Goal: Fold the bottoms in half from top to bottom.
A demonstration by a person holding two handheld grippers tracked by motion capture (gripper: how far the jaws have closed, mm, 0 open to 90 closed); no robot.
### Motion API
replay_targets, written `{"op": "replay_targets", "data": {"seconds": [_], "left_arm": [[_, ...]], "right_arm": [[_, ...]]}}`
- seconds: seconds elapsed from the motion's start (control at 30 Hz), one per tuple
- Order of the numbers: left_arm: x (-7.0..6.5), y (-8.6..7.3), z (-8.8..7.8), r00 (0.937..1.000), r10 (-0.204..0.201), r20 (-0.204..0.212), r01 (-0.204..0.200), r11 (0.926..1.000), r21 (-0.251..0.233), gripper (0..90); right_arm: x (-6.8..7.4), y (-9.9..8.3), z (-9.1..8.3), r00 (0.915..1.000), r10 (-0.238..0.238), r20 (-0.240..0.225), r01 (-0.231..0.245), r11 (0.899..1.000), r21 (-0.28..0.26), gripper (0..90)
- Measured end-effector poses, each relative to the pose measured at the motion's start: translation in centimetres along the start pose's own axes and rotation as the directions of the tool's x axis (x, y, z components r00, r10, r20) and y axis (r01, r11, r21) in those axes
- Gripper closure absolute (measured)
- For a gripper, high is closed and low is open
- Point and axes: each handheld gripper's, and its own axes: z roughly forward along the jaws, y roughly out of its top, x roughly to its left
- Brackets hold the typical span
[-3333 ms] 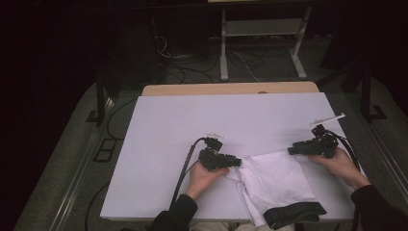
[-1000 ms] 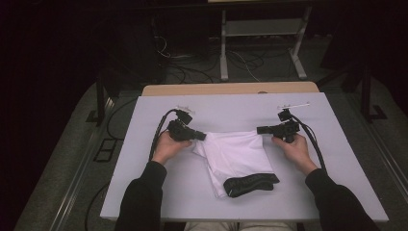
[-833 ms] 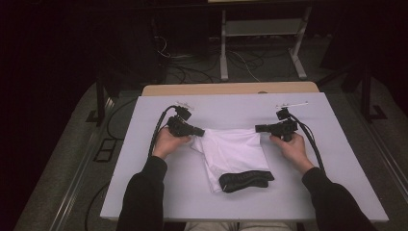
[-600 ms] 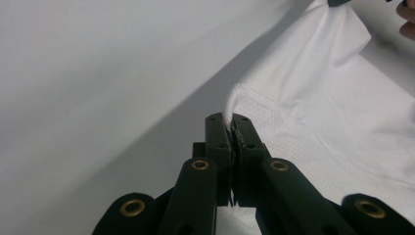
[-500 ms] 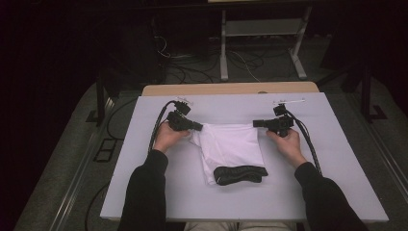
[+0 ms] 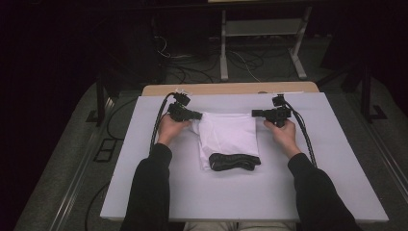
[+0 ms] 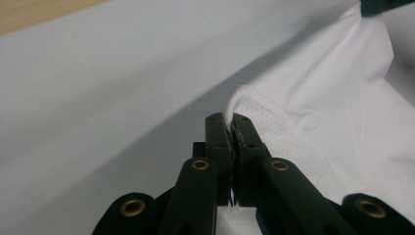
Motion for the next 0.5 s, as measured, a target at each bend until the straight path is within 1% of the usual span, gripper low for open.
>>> {"op": "replay_targets", "data": {"seconds": [0.07,0.1,0.17,0.2,0.23,0.27,0.3,0.37,0.4,0.43,0.47,0.5], "left_arm": [[0.1,0.1,0.3,0.9998,0.003,-0.018,-0.003,0.9998,-0.02,86.4],[0.1,0.0,0.4,0.9998,0.004,-0.021,-0.004,0.9996,-0.026,86.4],[0.1,0.0,0.7,0.9998,-0.006,-0.017,0.006,0.9994,-0.035,86.0],[0.1,-0.1,0.8,0.9998,-0.016,-0.01,0.015,0.9994,-0.032,85.1],[0.1,-0.1,0.9,0.9996,-0.025,-0.013,0.025,0.9993,-0.03,82.8],[0.1,-0.2,1.0,0.999,-0.036,-0.026,0.036,0.999,-0.027,77.9],[0.1,-0.3,0.9,0.9985,-0.04,-0.038,0.039,0.9989,-0.026,68.4],[-0.2,-0.6,0.6,0.9953,-0.035,-0.09,0.03,0.9979,-0.058,56.2],[-0.3,-0.9,0.4,0.9926,-0.04,-0.115,0.031,0.9965,-0.078,50.3],[-0.3,-1.0,0.2,0.9928,-0.047,-0.11,0.038,0.9956,-0.086,44.9],[-0.3,-1.2,-0.1,0.9934,-0.064,-0.096,0.054,0.9936,-0.099,41.6],[-0.2,-1.3,-0.3,0.9942,-0.075,-0.076,0.067,0.9916,-0.111,37.8]], "right_arm": [[-0.1,0.1,0.1,1.0,0.0,0.006,0.0,1.0,-0.008,86.9],[-0.2,0.1,0.1,1.0,0.009,0.003,-0.009,1.0,-0.01,86.9],[-0.5,0.1,0.1,0.9999,0.015,0.002,-0.015,1.0,-0.01,86.8],[-0.6,0.1,0.2,0.9998,0.018,0.0,-0.018,1.0,-0.007,86.7],[-0.8,0.1,0.2,0.9998,0.021,-0.004,-0.021,1.0,-0.007,86.0],[-0.9,0.0,0.2,0.9994,0.031,-0.013,-0.031,1.0,-0.003,85.0],[-1.0,0.0,0.2,0.9993,0.032,-0.021,-0.033,0.999,-0.004,82.0],[-0.8,-0.3,-0.1,1.0,0.005,0.004,-0.005,1.0,-0.023,71.3],[-0.8,-0.3,-0.3,1.0,-0.004,0.007,0.004,1.0,-0.03,65.6],[-0.7,-0.4,-0.4,0.9999,-0.013,0.007,0.013,0.999,-0.034,58.9],[-0.7,-0.5,-0.5,0.9998,-0.018,0.008,0.018,0.999,-0.031,54.0],[-0.7,-0.5,-0.6,0.9994,-0.033,0.007,0.033,0.999,-0.017,47.7]]}}
